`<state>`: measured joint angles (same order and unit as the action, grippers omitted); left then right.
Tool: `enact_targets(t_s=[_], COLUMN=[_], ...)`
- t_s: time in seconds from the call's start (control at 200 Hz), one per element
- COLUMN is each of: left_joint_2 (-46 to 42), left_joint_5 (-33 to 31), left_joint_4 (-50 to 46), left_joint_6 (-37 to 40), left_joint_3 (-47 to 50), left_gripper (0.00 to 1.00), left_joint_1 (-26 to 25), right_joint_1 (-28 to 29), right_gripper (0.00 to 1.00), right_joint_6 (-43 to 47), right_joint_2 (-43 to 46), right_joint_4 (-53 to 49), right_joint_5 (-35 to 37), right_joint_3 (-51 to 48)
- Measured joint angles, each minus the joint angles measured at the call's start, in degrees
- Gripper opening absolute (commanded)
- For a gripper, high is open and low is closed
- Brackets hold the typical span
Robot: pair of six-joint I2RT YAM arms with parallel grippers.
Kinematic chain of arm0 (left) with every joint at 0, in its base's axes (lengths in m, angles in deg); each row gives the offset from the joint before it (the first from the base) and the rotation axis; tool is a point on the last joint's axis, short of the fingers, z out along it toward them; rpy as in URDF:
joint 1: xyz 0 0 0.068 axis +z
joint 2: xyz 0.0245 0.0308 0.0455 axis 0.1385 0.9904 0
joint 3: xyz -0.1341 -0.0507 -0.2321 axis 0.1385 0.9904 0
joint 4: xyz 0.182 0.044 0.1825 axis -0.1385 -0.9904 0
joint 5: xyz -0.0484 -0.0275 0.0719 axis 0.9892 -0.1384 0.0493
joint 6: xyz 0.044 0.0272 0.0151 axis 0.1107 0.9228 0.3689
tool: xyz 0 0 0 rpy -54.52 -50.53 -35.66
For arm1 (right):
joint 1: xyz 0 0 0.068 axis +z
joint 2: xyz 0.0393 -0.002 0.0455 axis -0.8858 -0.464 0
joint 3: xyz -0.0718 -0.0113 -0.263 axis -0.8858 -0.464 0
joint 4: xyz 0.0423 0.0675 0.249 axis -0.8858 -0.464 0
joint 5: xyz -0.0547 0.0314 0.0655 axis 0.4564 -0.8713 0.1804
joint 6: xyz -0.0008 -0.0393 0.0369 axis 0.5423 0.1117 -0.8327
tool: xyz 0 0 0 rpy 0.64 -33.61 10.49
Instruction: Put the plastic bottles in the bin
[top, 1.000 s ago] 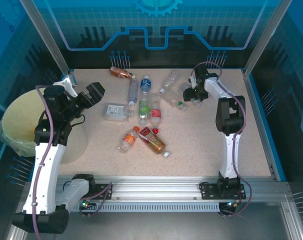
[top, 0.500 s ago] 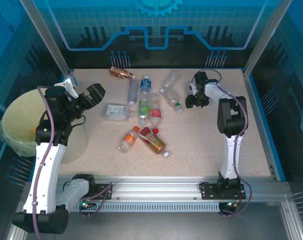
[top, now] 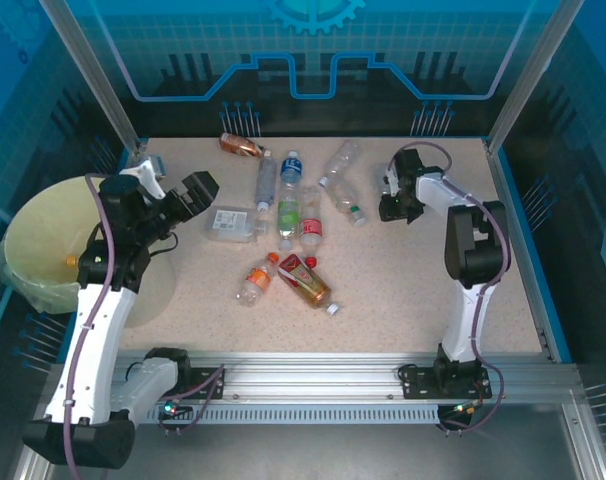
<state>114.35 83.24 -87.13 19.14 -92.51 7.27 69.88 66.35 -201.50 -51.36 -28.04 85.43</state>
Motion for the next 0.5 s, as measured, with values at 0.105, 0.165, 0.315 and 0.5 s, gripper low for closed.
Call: enact_targets(t_s=[0.105, 0.165, 0.315, 0.5], left_joint_2=[0.44, 1.09, 3.69, 7.48], left_joint_5=[-0.02, -0.11, -0.59, -3.17], left_joint_4=[0.87, 1.6, 2.97, 3.34], left_joint_6=[-0.2, -0.2, -0.2, -0.66], left_joint_3=[0.02, 0.02, 0.02, 0.0], left_gripper=[0.99, 0.99, 0.99, 0.99], left_joint_1=[-3.26, -5.51, -10.88, -16.79], right_joint_1=[0.55, 1.16, 3.1, 7.08], right_gripper=[0.29, 0.28, 0.27, 0.26], right_joint_6=[-0.92, -1.51, -3.65, -6.93], right_joint_2=[5.09, 8.09, 15.3, 22.56], right_joint_4=[1.16, 2.08, 3.82, 6.38], right_joint_5=[0.0, -0.02, -1.14, -2.6], right_joint_3=[-4.52, -7.13, -13.57, -22.21])
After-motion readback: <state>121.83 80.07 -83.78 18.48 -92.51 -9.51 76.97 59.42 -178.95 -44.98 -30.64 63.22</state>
